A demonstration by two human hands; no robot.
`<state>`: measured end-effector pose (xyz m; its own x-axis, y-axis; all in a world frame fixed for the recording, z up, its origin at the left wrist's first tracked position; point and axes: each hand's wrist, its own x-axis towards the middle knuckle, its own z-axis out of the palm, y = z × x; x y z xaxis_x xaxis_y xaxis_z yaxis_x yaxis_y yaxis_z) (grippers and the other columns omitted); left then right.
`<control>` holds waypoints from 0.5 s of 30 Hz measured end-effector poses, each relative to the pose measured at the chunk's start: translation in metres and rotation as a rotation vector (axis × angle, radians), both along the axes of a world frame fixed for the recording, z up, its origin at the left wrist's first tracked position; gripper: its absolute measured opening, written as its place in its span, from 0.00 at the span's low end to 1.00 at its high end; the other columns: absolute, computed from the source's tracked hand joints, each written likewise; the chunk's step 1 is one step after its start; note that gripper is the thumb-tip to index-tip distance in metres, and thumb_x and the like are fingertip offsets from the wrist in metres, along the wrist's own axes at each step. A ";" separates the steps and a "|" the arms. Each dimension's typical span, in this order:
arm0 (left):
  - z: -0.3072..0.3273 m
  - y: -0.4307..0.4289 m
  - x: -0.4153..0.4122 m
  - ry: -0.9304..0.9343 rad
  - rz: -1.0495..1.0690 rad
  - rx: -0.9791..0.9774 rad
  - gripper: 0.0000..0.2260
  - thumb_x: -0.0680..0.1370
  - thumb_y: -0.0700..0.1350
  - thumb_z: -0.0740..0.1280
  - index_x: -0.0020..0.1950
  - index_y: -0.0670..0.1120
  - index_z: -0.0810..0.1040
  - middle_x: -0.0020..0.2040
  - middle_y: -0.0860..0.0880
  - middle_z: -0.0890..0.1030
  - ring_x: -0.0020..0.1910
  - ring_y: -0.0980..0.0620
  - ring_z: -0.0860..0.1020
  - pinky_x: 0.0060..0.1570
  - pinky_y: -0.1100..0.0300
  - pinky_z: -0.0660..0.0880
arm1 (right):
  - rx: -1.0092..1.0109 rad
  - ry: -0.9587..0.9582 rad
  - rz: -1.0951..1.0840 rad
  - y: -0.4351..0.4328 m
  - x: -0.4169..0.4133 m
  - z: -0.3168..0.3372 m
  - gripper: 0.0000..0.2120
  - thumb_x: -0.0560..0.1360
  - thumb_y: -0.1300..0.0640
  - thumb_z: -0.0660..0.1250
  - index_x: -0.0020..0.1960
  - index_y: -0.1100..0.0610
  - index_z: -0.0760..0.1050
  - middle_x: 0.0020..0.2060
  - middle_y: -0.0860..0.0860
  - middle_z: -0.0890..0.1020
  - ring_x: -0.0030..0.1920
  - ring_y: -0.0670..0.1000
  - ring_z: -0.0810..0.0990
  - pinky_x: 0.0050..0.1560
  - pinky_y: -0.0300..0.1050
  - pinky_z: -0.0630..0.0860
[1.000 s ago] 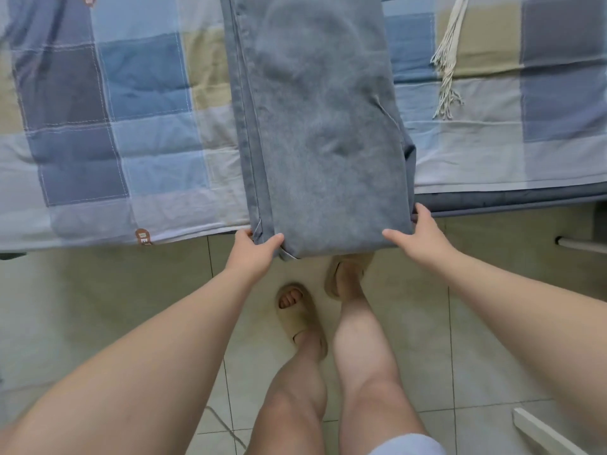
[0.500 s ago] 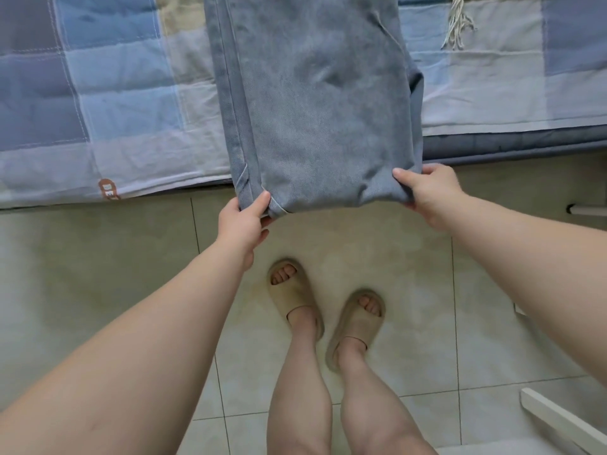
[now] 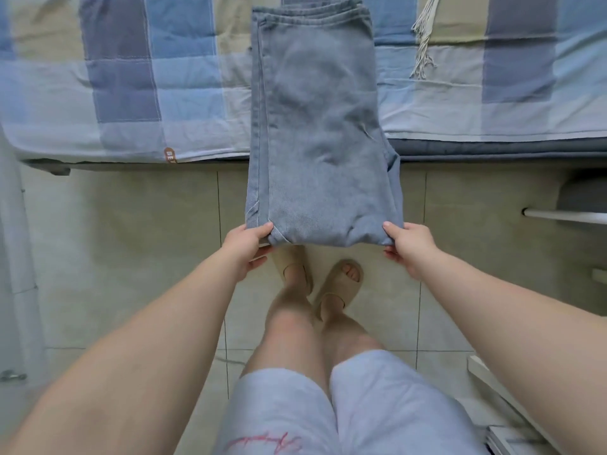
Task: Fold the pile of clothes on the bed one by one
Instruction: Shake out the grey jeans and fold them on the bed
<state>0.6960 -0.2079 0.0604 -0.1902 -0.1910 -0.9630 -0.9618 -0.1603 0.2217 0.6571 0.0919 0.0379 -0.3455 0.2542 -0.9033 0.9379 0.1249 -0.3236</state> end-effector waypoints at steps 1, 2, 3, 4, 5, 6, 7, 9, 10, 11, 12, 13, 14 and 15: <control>0.015 0.003 0.004 -0.009 0.031 -0.012 0.12 0.78 0.51 0.71 0.61 0.52 0.78 0.55 0.51 0.85 0.49 0.52 0.83 0.51 0.55 0.76 | -0.010 -0.016 -0.009 0.002 0.004 0.016 0.06 0.80 0.55 0.69 0.46 0.57 0.78 0.41 0.53 0.82 0.35 0.49 0.79 0.29 0.39 0.77; 0.029 0.005 0.006 -0.015 0.069 -0.026 0.13 0.79 0.51 0.71 0.62 0.51 0.78 0.55 0.50 0.85 0.49 0.52 0.83 0.50 0.56 0.77 | -0.018 -0.025 -0.016 0.004 0.005 0.032 0.06 0.79 0.55 0.70 0.48 0.57 0.78 0.42 0.53 0.82 0.35 0.49 0.78 0.29 0.39 0.77; 0.043 0.007 0.004 -0.020 0.110 -0.035 0.13 0.79 0.51 0.71 0.62 0.50 0.78 0.55 0.50 0.85 0.49 0.52 0.83 0.48 0.57 0.77 | -0.022 -0.029 -0.021 0.005 0.003 0.047 0.06 0.79 0.55 0.70 0.50 0.58 0.78 0.42 0.53 0.82 0.35 0.49 0.78 0.30 0.40 0.77; 0.056 0.008 -0.001 -0.023 0.150 -0.036 0.13 0.79 0.51 0.70 0.62 0.50 0.78 0.53 0.50 0.85 0.49 0.51 0.83 0.46 0.58 0.77 | -0.023 -0.029 -0.024 0.005 -0.003 0.062 0.07 0.79 0.55 0.70 0.51 0.58 0.78 0.43 0.53 0.81 0.35 0.49 0.78 0.30 0.40 0.77; 0.067 0.008 -0.009 -0.020 0.187 -0.030 0.12 0.79 0.51 0.70 0.61 0.49 0.79 0.51 0.51 0.85 0.47 0.52 0.83 0.44 0.58 0.77 | -0.019 -0.025 -0.025 0.003 -0.013 0.075 0.06 0.79 0.55 0.70 0.52 0.58 0.77 0.43 0.53 0.81 0.35 0.49 0.78 0.30 0.39 0.77; 0.076 0.007 -0.019 -0.011 0.214 -0.023 0.11 0.79 0.50 0.69 0.60 0.49 0.79 0.48 0.51 0.85 0.45 0.52 0.83 0.43 0.59 0.76 | -0.014 -0.016 -0.030 0.001 -0.027 0.088 0.06 0.79 0.55 0.70 0.50 0.57 0.76 0.42 0.53 0.81 0.35 0.49 0.78 0.30 0.39 0.77; 0.085 0.006 -0.034 0.001 0.229 -0.021 0.10 0.79 0.50 0.69 0.59 0.49 0.80 0.47 0.52 0.85 0.43 0.53 0.83 0.42 0.59 0.76 | -0.011 -0.001 -0.036 -0.001 -0.044 0.099 0.06 0.79 0.55 0.70 0.49 0.56 0.76 0.42 0.53 0.81 0.35 0.49 0.78 0.30 0.40 0.77; 0.097 0.000 -0.069 0.028 0.244 -0.033 0.09 0.78 0.50 0.70 0.57 0.49 0.80 0.46 0.50 0.84 0.41 0.53 0.83 0.40 0.60 0.76 | -0.007 0.037 -0.046 -0.009 -0.084 0.115 0.06 0.79 0.54 0.70 0.52 0.57 0.76 0.41 0.52 0.80 0.35 0.48 0.77 0.32 0.41 0.77; 0.100 -0.004 -0.089 0.038 0.251 -0.044 0.09 0.78 0.50 0.69 0.56 0.48 0.79 0.46 0.49 0.84 0.40 0.53 0.83 0.39 0.60 0.76 | -0.003 0.052 -0.048 -0.014 -0.105 0.121 0.07 0.80 0.54 0.70 0.54 0.57 0.76 0.40 0.52 0.80 0.34 0.48 0.77 0.32 0.41 0.78; 0.103 -0.008 -0.110 0.048 0.256 -0.049 0.08 0.78 0.49 0.68 0.55 0.48 0.79 0.45 0.48 0.84 0.40 0.53 0.82 0.39 0.60 0.75 | 0.000 0.063 -0.053 -0.019 -0.128 0.125 0.07 0.80 0.54 0.69 0.54 0.57 0.75 0.40 0.52 0.79 0.34 0.47 0.76 0.31 0.41 0.78; 0.105 -0.013 -0.132 0.056 0.256 -0.046 0.07 0.79 0.49 0.67 0.54 0.48 0.79 0.45 0.48 0.84 0.40 0.53 0.82 0.38 0.60 0.75 | 0.001 0.067 -0.064 -0.026 -0.150 0.127 0.07 0.80 0.54 0.69 0.53 0.56 0.75 0.40 0.51 0.78 0.34 0.47 0.76 0.31 0.41 0.78; 0.107 -0.018 -0.156 0.064 0.250 -0.035 0.06 0.79 0.49 0.66 0.53 0.48 0.78 0.45 0.48 0.83 0.39 0.54 0.81 0.37 0.61 0.74 | -0.003 0.068 -0.085 -0.032 -0.173 0.129 0.06 0.80 0.54 0.69 0.52 0.56 0.74 0.39 0.51 0.76 0.34 0.47 0.76 0.30 0.41 0.78; 0.107 -0.023 -0.179 0.069 0.244 -0.023 0.05 0.79 0.48 0.65 0.50 0.48 0.78 0.45 0.48 0.83 0.39 0.54 0.81 0.37 0.61 0.74 | -0.011 0.070 -0.118 -0.038 -0.195 0.129 0.05 0.80 0.54 0.68 0.51 0.55 0.74 0.38 0.51 0.76 0.35 0.47 0.76 0.31 0.42 0.79; 0.107 -0.028 -0.202 0.067 0.244 -0.011 0.05 0.79 0.48 0.64 0.49 0.49 0.78 0.44 0.49 0.83 0.40 0.55 0.81 0.38 0.61 0.73 | -0.022 0.071 -0.160 -0.043 -0.216 0.128 0.05 0.80 0.54 0.68 0.51 0.55 0.74 0.37 0.50 0.75 0.35 0.47 0.75 0.32 0.42 0.78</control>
